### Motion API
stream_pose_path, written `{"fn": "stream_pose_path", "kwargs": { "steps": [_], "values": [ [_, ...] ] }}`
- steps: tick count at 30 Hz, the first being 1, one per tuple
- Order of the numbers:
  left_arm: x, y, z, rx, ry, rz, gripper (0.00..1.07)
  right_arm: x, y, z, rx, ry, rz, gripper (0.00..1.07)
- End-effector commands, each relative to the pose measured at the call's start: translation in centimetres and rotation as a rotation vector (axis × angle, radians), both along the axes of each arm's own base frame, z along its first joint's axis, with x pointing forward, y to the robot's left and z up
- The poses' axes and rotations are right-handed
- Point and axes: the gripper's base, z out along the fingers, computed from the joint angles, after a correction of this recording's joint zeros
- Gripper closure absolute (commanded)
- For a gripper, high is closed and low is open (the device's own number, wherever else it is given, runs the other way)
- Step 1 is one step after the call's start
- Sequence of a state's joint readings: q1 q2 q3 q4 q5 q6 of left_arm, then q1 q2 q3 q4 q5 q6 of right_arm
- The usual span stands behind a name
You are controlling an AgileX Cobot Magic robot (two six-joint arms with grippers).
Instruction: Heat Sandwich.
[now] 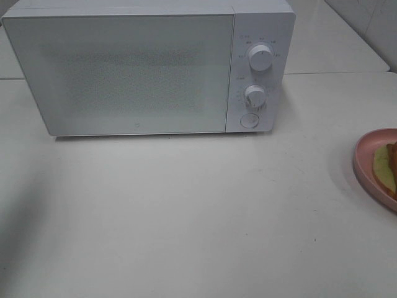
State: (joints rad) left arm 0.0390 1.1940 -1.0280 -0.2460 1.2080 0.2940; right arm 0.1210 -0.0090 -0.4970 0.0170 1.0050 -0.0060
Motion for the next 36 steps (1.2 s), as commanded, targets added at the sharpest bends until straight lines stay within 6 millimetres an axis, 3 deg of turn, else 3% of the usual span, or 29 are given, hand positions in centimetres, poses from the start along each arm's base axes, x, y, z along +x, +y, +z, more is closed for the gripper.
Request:
{"fn": "stream_pose_path", "kwargs": {
  "steps": [1, 4, 9, 15, 16, 23, 27, 36],
  "values": [
    [-2.3, 0.3, 1.2, -0.029, 0.018, 0.038, 0.34, -0.3, -0.1, 0.0, -0.001, -0.029, -0.004, 0.43],
    [-3.4, 0.3, 1.6, -0.032, -0.013, 0.052, 0.34, -0.3, -0.1, 0.0, -0.001, -0.029, -0.004, 0.43],
    [-6.8, 0.2, 1.7, -0.015, -0.084, 0.074, 0.34, -0.3, -0.1, 0.0, -0.001, -0.029, -0.004, 0.43],
    [-11.9, -0.1, 0.0, -0.012, -0.158, 0.106, 0.34, -0.3, -0.1, 0.0, -0.001, -0.029, -0.004, 0.43],
    [-11.9, -0.1, 0.0, -0.012, -0.158, 0.106, 0.34, -0.3, -0.1, 0.0, -0.001, -0.029, -0.004, 0.43],
    [-16.9, -0.4, -2.7, -0.02, -0.304, 0.13, 0.34, -0.3, -0.1, 0.0, -0.001, -0.029, -0.004, 0.43],
    [-18.3, -0.5, -3.7, -0.022, -0.36, 0.141, 0.34, -0.3, -0.1, 0.0, -0.001, -0.029, -0.004, 0.43],
    [-22.4, -0.2, -3.2, -0.022, -0.716, 0.248, 0.34, -0.3, -0.1, 0.0, -0.001, -0.029, -0.005, 0.43]
  ]
}}
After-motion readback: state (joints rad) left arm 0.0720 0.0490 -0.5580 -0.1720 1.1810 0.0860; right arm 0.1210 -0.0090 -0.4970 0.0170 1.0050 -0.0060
